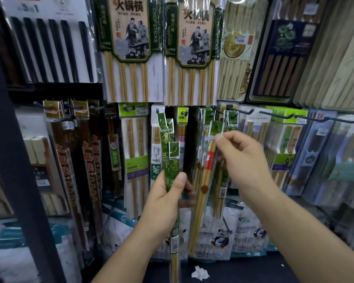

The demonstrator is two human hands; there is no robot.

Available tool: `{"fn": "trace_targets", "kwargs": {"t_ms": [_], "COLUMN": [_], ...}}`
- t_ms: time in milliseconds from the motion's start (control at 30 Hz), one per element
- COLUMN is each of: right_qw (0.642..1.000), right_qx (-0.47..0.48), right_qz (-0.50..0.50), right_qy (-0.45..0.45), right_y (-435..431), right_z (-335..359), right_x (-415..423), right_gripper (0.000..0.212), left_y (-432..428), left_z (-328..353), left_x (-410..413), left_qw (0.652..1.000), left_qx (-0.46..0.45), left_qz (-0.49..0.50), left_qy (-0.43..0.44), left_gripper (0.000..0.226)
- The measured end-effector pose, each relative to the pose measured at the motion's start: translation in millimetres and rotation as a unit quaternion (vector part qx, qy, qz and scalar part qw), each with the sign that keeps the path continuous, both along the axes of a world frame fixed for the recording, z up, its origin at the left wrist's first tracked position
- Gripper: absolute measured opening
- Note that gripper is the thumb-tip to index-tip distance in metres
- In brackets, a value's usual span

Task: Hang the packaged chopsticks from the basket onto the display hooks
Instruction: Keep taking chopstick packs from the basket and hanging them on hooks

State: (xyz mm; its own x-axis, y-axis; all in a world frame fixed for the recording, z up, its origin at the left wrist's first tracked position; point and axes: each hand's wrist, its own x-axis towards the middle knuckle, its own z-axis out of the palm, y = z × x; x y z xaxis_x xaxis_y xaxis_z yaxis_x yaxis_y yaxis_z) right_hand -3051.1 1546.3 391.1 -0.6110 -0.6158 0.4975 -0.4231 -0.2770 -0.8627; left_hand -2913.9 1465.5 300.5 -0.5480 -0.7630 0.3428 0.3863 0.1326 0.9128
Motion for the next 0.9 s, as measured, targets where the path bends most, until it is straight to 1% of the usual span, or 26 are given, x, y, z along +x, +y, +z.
{"fn": "trace_targets", "kwargs": {"t_ms": [33,133,267,333,533,700,833,900], "right_qw": [1.0,0.998,0.996,0.996,0.994,0.995,0.995,0.994], "right_qx": [-0.014,-0.026,-0.033,-0.033,-0.021,-0.007,0.002,-0.003], "right_qz": [-0.011,-0.038,-0.078,-0.086,-0.093,-0.088,-0.083,-0.097], "right_qy": [-0.018,-0.04,-0.028,-0.021,-0.049,-0.056,-0.061,-0.05], "right_y": [0.9,1.5,-1.2,-2.6,-9.1,-11.2,-10.5,-9.3], "right_z": [4.9,14.5,19.9,21.5,23.2,20.6,16.4,13.2], "right_x": [-3.7,-15.6,-26.3,-29.2,-36.8,-40.2,-42.1,-42.7], "right_gripper": [0.024,0.025,0.025,0.026,0.027,0.03,0.032,0.03], "left_y": [-0.4,0.6,5.3,5.8,2.7,3.0,6.1,7.5], "left_z": [0.5,1.6,4.4,4.2,1.2,0.2,2.5,3.9], "left_x": [0.5,1.1,0.9,1.8,3.2,2.3,1.9,2.4], "left_qw": [1.0,0.999,0.998,0.998,0.994,0.995,0.994,0.994], "left_qx": [-0.005,-0.032,-0.016,-0.001,0.062,0.059,0.066,0.065], "left_qz": [0.002,-0.013,-0.057,-0.065,-0.087,-0.081,-0.084,-0.085], "left_qy": [-0.007,-0.016,-0.007,-0.006,0.03,0.017,0.016,0.017], "left_gripper": [0.052,0.042,0.028,0.033,0.054,0.044,0.041,0.033]}}
